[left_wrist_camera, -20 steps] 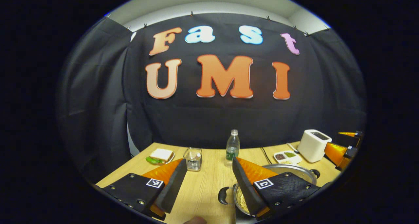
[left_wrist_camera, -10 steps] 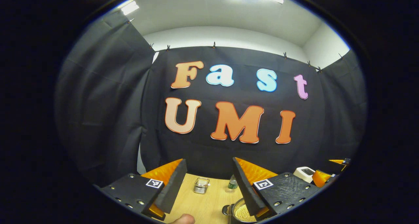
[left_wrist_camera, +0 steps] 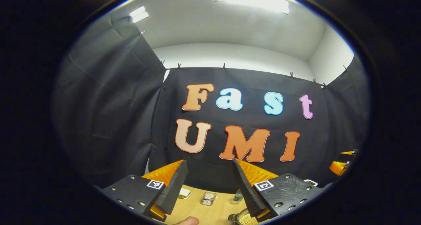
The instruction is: First push the handle of the pot to place it horizontally, then grasp the pot with both hands and set it on the induction cooktop.
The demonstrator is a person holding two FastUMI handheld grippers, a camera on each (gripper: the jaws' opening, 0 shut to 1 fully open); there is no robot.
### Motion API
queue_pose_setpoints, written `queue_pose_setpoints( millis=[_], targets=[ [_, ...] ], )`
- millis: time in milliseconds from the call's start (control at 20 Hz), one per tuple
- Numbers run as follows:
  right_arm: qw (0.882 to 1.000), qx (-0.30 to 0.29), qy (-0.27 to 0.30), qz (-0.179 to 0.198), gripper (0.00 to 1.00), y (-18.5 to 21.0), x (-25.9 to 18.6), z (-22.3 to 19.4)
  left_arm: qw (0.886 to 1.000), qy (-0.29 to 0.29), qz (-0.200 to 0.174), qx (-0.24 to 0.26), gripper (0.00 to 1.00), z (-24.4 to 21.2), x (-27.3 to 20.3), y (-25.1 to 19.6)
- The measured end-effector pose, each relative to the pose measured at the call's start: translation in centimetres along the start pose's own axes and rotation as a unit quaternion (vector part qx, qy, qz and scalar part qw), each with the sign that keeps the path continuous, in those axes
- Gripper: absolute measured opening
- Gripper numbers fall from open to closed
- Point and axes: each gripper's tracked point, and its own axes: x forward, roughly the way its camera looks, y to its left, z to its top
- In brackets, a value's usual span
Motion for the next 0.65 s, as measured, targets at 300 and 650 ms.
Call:
queue_pose_setpoints(
  millis=[300,650],
  targets=[
    [0.999,0.013,-0.03,0.002,0.97,-4.3,-1.7,5.0,0.999,-0.036,0.011,0.022,0.81,3.8,-2.0,0.8],
    [0.999,0.022,-0.022,0.008,0.95,-5.8,-1.7,4.6,0.999,-0.024,0.039,0.006,0.81,2.1,-1.8,1.5]
  ],
)
